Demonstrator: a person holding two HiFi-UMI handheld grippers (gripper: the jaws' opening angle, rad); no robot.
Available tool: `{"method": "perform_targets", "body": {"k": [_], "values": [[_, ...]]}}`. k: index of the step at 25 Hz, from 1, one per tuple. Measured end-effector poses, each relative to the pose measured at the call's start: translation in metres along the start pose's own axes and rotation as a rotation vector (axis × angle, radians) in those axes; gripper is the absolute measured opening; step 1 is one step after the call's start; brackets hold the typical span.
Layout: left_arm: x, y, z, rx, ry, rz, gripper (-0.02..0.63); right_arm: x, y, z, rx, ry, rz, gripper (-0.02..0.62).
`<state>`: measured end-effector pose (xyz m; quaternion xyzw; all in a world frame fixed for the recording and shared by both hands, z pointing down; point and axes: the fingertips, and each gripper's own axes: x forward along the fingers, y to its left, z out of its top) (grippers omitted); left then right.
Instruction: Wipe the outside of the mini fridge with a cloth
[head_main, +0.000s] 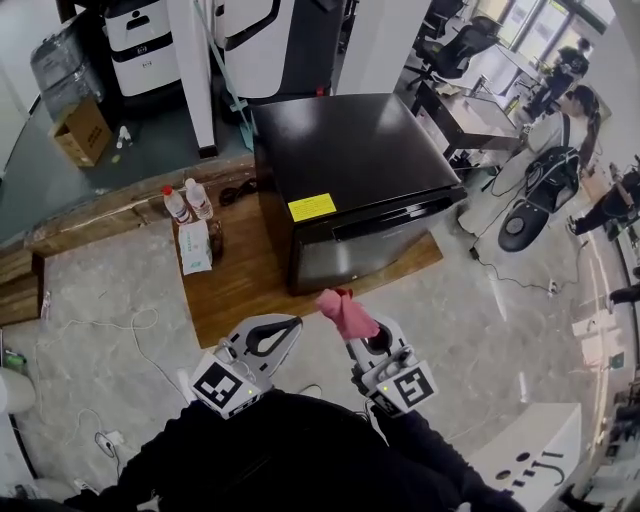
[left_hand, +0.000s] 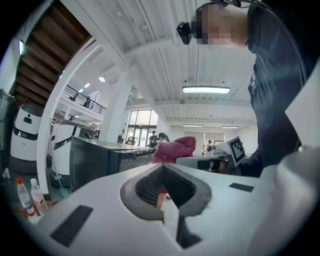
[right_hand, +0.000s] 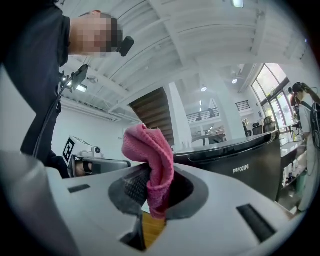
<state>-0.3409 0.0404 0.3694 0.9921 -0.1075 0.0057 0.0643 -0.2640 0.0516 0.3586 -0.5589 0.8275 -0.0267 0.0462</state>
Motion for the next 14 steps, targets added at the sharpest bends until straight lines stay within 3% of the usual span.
{"method": "perform_targets", "body": {"k": [9,14], "values": [[-0.008,-0.027,-0.001,0.071,-0.001,0.095,0.006,-0.031,0.009,-0.001,0.008,-0.017,0.047,0.063],[-0.010,-0.046,-0.007,0.039,0.006,0.104,0.006,-0.049,0.012,-0.004,-0.005,-0.005,0.050,0.064]]}}
